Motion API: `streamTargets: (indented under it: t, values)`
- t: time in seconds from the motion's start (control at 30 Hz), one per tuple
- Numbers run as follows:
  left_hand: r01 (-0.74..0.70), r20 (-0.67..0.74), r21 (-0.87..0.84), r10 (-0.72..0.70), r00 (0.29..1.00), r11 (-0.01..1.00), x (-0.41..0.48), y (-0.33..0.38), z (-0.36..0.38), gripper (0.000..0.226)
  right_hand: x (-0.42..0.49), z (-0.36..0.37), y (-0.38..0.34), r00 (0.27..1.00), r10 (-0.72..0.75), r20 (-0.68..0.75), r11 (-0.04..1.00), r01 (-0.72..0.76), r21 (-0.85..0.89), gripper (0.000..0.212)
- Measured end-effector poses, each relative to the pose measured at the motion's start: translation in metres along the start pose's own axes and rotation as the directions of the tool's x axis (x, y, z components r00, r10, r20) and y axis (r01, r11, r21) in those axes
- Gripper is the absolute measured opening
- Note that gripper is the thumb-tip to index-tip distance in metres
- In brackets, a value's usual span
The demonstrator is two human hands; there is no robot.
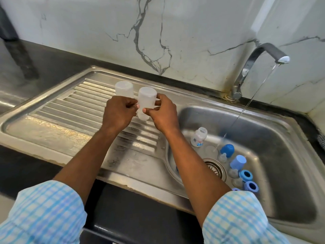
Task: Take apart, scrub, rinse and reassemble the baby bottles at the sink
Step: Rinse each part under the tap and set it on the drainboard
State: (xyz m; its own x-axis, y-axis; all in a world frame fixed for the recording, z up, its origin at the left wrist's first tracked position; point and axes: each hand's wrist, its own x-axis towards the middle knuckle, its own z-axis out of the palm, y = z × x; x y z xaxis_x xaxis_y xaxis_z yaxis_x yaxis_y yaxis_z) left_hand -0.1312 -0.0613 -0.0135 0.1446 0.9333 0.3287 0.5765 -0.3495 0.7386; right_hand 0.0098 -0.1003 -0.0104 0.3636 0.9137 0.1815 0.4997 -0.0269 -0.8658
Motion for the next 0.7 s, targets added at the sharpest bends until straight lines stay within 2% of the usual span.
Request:
streamTargets:
  t: [0.3,0.7]
  values:
    - [0.064,-0.048,0.0,-0.064,0.997,0.998,0.0,-0.001,-0.003,0.011,0.0,0.009,-0.009,1.0,-0.001,-0.005,0.999,0.001,-0.053,0.063]
    - [0.104,-0.085,0.022,-0.102,0.991,0.994,-0.004,0.001,-0.005,0.015,-0.005,0.008,-0.013,1.0,0.023,0.014,0.995,-0.021,-0.098,0.078]
